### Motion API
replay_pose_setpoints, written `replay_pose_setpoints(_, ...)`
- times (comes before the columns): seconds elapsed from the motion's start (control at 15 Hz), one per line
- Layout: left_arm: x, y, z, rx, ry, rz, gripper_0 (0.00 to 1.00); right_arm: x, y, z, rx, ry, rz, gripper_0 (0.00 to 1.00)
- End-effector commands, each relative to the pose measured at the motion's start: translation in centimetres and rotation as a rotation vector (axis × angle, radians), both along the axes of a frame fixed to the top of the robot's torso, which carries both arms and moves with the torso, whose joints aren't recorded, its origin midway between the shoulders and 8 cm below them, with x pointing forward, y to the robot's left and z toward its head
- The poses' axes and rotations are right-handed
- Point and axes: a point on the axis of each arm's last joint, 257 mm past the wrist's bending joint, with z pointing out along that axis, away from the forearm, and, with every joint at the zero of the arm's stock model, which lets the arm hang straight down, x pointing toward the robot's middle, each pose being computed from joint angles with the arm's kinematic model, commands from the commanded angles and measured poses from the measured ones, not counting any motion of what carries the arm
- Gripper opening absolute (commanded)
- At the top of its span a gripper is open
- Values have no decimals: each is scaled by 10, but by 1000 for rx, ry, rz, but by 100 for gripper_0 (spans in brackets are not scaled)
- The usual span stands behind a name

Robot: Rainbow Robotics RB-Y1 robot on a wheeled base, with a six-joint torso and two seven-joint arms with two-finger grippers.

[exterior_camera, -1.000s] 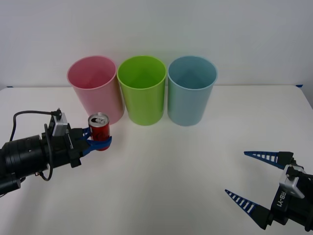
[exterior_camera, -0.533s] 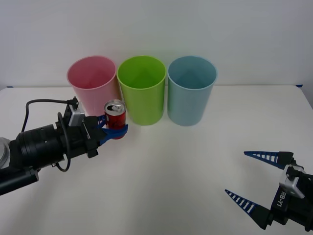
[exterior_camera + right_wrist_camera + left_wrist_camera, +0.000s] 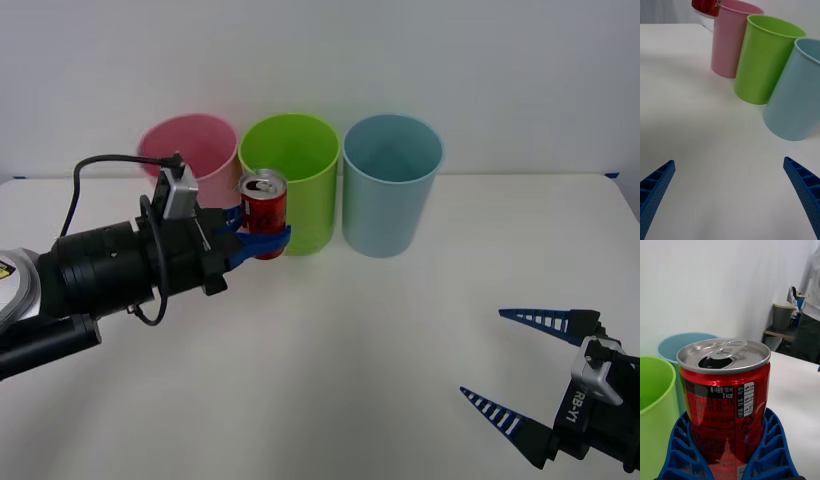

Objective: Put cans in the blue bin and PET bottles in the pink bin and trash in the green bin.

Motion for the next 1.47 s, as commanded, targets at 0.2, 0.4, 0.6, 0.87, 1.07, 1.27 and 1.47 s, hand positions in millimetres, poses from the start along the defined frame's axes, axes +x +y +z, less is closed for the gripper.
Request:
replay_pose_setpoints(0.2,23,-46,41,-102,7,17,0,0,0,0,0,0,0,100)
replay_pose_setpoints(0.4,30,-76,61,-126,17,7,0,0,0,0,0,0,0,100)
replay_pose_setpoints(0.6,48,-95,88,-155,-2,7,0,0,0,0,0,0,0,100)
replay_pose_setpoints(0.87,86,-127,114,-203,-25,27,0,0,0,0,0,0,0,100)
replay_pose_setpoints(1.07,109,-147,117,-188,-36,45,0,0,0,0,0,0,0,100)
replay_pose_setpoints(1.27,132,-157,109,-157,-41,86,0,0,0,0,0,0,0,100)
replay_pose_setpoints(1.47,152,-161,103,-127,-52,117,0,0,0,0,0,0,0,100)
